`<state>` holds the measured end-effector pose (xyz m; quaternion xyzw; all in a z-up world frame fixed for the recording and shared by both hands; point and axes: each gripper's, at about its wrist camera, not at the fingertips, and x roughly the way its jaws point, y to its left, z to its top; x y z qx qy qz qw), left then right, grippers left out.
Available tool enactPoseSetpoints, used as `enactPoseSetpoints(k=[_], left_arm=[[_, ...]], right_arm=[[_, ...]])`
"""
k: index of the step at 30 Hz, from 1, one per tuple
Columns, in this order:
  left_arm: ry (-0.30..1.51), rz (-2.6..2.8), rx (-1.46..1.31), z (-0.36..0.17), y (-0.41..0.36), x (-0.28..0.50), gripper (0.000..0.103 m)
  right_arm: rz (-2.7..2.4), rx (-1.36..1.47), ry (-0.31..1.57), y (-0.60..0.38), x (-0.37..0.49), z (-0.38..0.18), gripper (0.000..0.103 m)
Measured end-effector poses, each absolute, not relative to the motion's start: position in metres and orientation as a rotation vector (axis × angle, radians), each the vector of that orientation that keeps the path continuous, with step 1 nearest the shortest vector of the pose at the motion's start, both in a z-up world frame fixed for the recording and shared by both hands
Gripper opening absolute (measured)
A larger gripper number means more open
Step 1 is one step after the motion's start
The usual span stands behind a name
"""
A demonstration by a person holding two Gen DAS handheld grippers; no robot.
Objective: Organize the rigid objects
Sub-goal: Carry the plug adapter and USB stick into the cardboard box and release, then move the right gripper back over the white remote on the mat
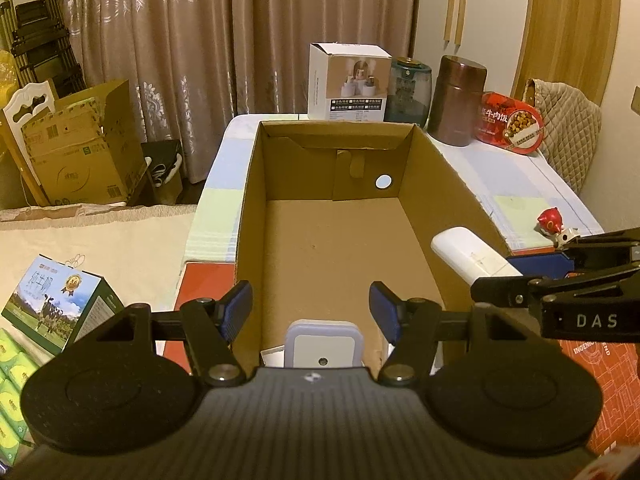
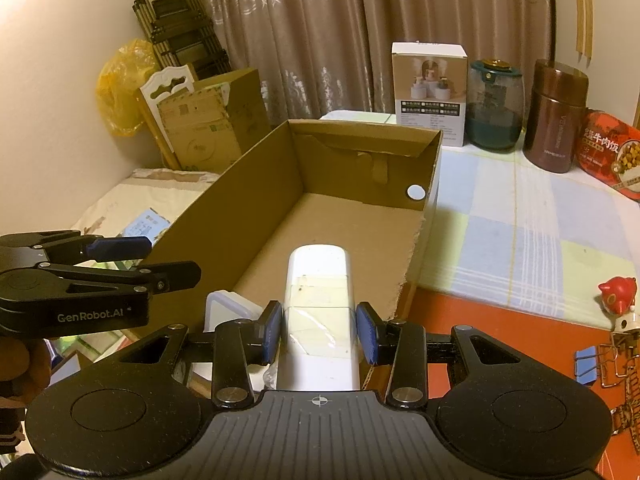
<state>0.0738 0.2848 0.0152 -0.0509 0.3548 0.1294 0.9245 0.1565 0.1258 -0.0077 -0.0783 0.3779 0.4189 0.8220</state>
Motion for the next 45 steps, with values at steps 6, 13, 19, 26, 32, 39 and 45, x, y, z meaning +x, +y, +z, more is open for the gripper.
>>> enactPoseSetpoints(k=[6,13,19,26,32,39,45], left_arm=[[0.728,0.264,-0.109,0.015,0.284,0.073,0.060],[0.713,0.270,-0.118,0.021,0.279,0.068,0.060],[0.678,0.256,-0.133,0.037,0.262,0.059,0.060],[0.631,0.207,-0.151,0.057,0.220,0.045,0.060],[0.603,0.138,-0.168,0.067,0.171,0.035,0.060],[0.616,0.072,-0.202,0.062,0.122,0.033,0.061],[0.651,0.030,-0.195,0.053,0.087,0.043,0.065]], right_arm=[[0.894,-0.158,0.809,0.127,0.155,-0.008,0.037],[0.892,-0.106,0.768,0.112,0.155,0.007,0.041],[0.850,-0.048,0.730,0.070,0.145,0.024,0.044],[0.736,-0.008,0.685,0.003,0.124,0.038,0.049],[0.617,0.000,0.669,-0.064,0.103,0.039,0.055],[0.474,0.010,0.685,-0.140,0.091,0.032,0.058],[0.386,0.047,0.682,-0.188,0.089,0.033,0.058]])
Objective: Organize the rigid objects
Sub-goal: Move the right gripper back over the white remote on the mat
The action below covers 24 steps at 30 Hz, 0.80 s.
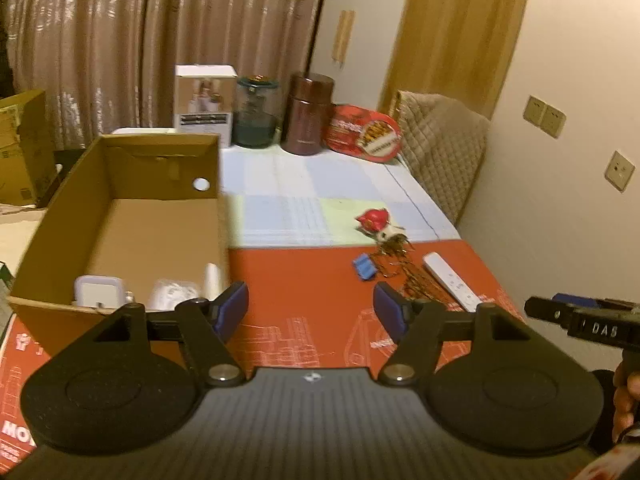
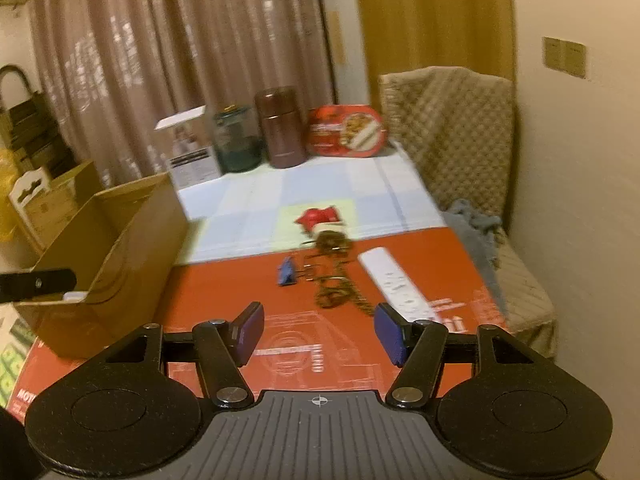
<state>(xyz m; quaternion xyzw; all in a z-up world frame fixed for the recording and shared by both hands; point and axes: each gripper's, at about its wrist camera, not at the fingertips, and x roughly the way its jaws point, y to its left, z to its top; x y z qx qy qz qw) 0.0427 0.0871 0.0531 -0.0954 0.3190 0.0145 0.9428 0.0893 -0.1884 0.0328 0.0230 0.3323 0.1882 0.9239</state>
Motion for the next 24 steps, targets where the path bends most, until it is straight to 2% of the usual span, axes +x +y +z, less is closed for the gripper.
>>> enactPoseSetpoints(k=[24], left_arm=[[0.662,0.016,-0.132,0.048,0.017,0.105,0.075]], right_arm=[[0.408,0.006,0.723,-0.255,0.152,0.055,0.059]])
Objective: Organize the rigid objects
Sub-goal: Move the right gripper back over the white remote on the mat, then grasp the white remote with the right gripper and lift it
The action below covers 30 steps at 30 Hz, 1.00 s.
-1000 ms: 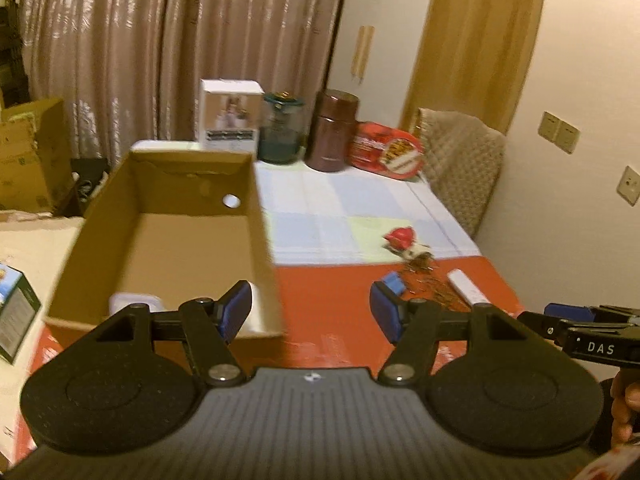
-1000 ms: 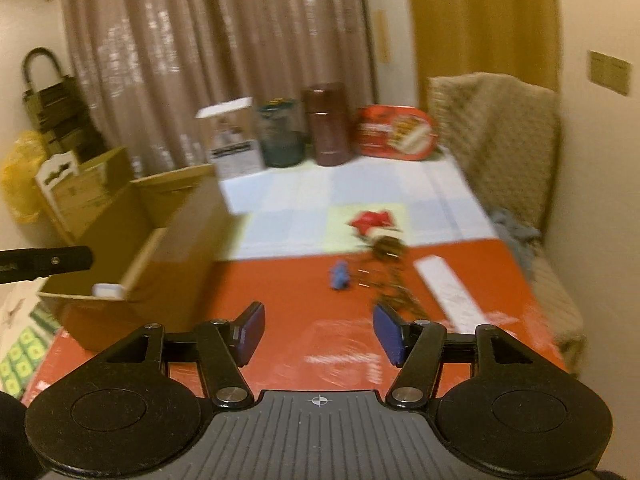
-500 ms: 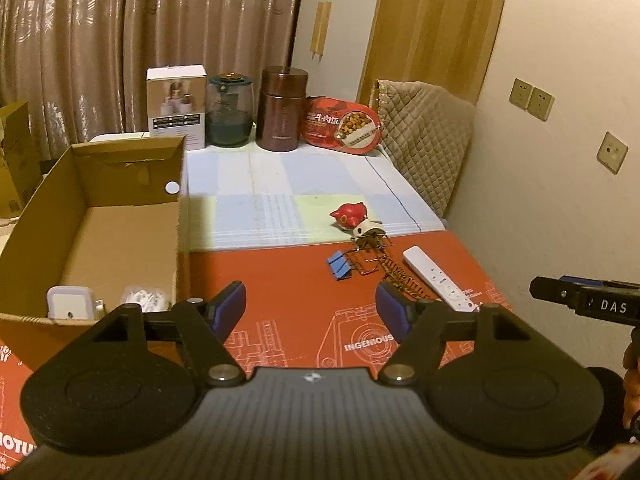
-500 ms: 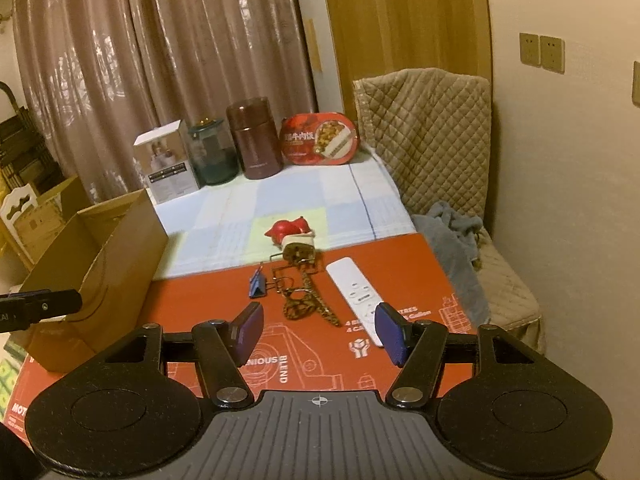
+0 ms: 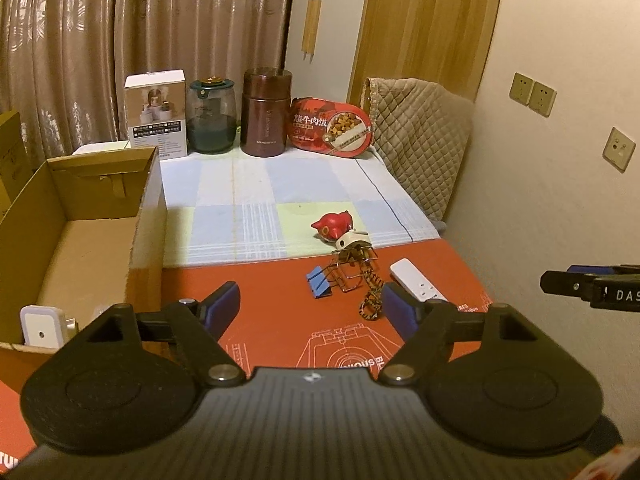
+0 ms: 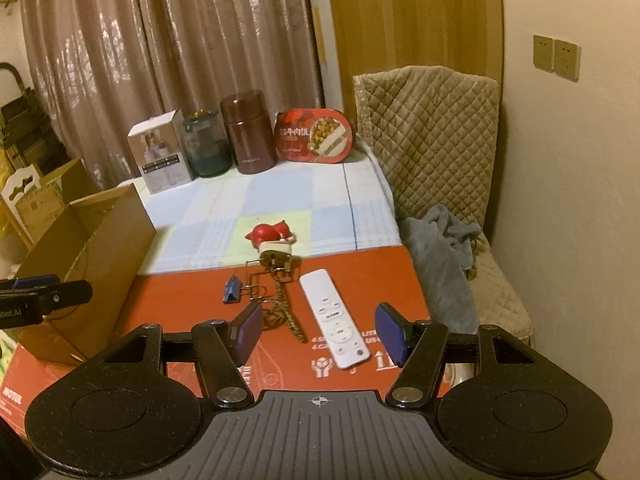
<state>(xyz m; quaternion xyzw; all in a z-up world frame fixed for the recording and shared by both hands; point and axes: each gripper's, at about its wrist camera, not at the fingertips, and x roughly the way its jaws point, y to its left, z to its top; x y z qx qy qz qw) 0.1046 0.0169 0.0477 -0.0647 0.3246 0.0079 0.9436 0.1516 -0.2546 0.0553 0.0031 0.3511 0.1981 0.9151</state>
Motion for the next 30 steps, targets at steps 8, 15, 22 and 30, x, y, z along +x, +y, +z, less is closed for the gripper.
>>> enactPoseSetpoints(k=[8,15,22,30], left_arm=[[0.693,0.017,-0.118,0.021,0.005,0.133,0.077],[0.739,-0.001,-0.114,-0.020,-0.003,0.164,0.077],[0.790,-0.007,-0.120,-0.056,-0.005,0.190,0.077],[0.808,-0.030,-0.131,-0.074,-0.011,0.204,0.077]], right_arm=[[0.445,-0.062,0.768,-0.262,0.191,0.014,0.059],[0.515,-0.131,0.810,-0.248,0.228,-0.046,0.059],[0.613,-0.191,0.813,-0.225,0.258,-0.088,0.059],[0.637,-0.239,0.812,-0.208,0.282,-0.110,0.042]])
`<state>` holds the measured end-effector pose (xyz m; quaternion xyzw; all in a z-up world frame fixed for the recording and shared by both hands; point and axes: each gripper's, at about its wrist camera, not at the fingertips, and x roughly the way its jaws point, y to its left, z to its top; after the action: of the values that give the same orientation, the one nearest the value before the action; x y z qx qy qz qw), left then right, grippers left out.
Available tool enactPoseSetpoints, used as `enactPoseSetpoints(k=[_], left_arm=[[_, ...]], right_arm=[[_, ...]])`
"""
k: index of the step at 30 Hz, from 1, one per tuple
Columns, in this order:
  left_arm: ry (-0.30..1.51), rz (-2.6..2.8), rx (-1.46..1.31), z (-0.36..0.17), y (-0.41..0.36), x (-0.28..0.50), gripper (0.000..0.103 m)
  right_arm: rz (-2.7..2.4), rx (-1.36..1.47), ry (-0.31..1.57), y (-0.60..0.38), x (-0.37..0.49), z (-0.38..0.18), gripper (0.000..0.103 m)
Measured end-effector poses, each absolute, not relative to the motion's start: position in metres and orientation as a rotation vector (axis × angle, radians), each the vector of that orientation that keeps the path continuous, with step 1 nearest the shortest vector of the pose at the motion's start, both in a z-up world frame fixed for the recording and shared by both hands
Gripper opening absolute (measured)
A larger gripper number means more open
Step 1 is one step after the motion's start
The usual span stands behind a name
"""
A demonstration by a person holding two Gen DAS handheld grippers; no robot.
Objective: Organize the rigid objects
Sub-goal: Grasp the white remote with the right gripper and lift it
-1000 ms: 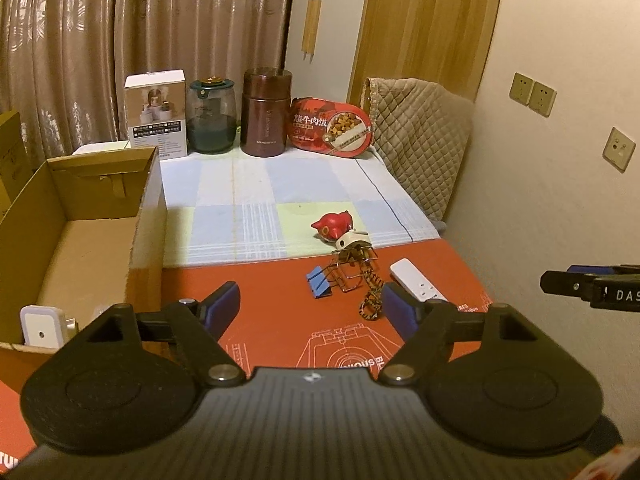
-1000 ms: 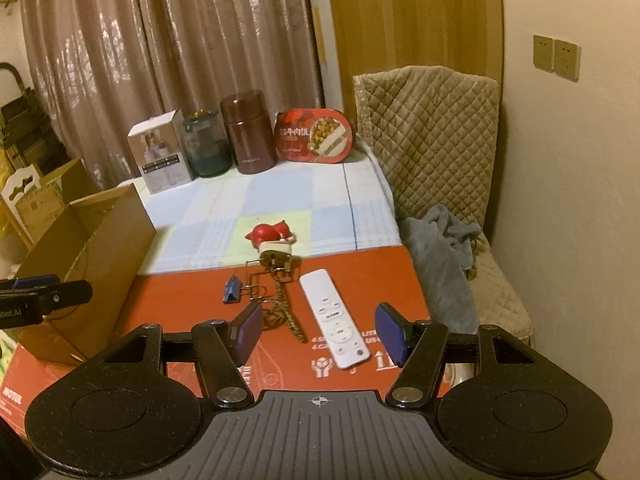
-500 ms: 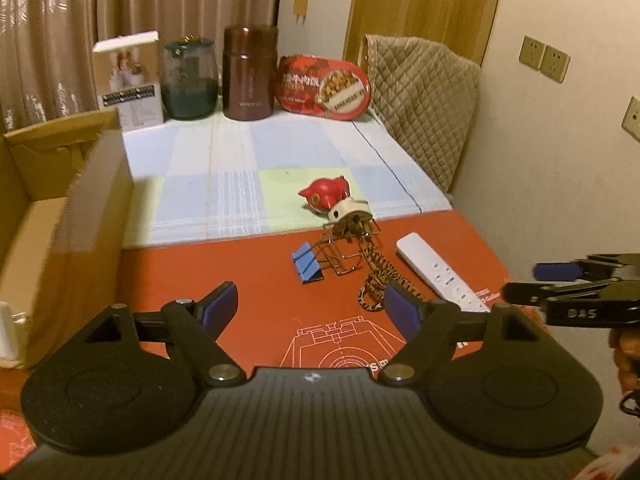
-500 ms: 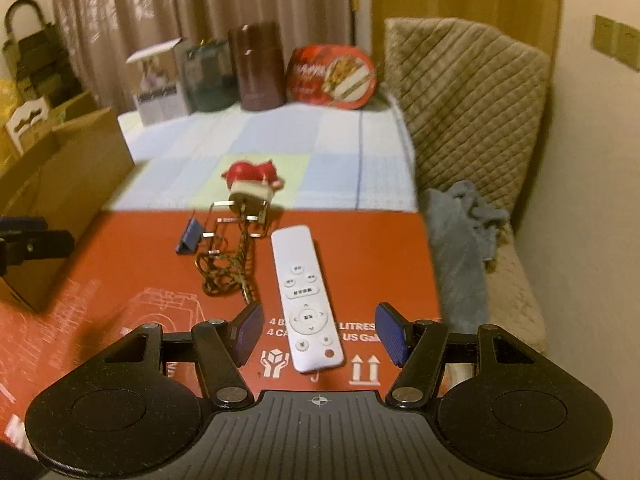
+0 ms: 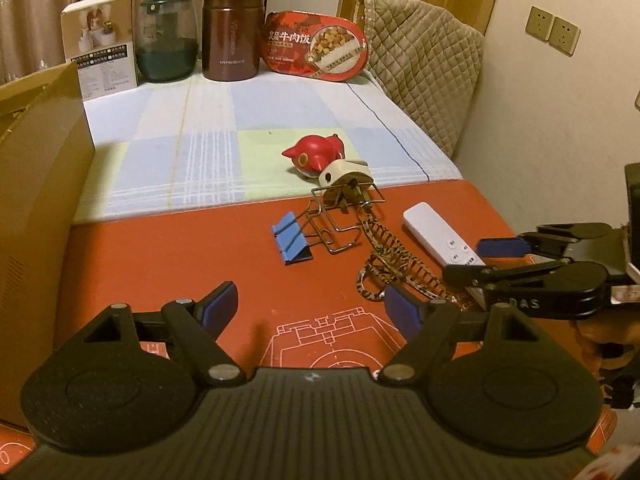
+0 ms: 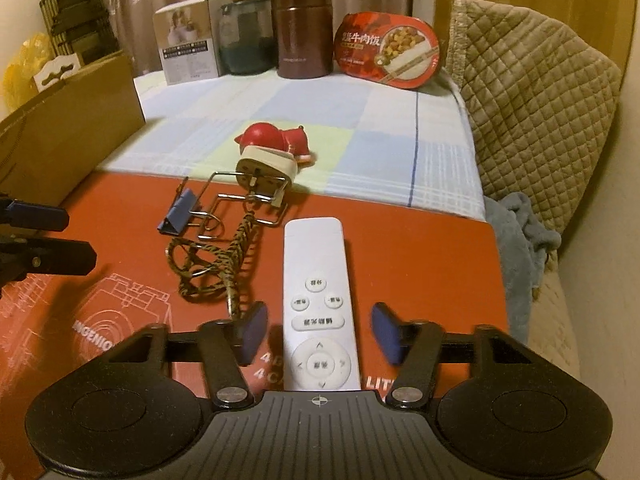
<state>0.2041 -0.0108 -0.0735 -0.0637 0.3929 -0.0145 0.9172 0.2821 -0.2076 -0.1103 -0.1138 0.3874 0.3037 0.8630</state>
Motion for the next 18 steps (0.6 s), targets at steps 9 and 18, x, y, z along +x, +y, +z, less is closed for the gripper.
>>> enactPoseSetpoints(k=[9,18], left_arm=[[0.820,-0.042,-0.136,-0.085,-0.014,0.204,0.078],[0.819,-0.066,-0.116,-0.101,-0.018,0.199,0.080]], right_arm=[[0.693,-0.258,0.832,-0.198,0.276,-0.113,0.035],[0.907,-0.272,0.867,-0.186,0.251,-0.113,0.035]])
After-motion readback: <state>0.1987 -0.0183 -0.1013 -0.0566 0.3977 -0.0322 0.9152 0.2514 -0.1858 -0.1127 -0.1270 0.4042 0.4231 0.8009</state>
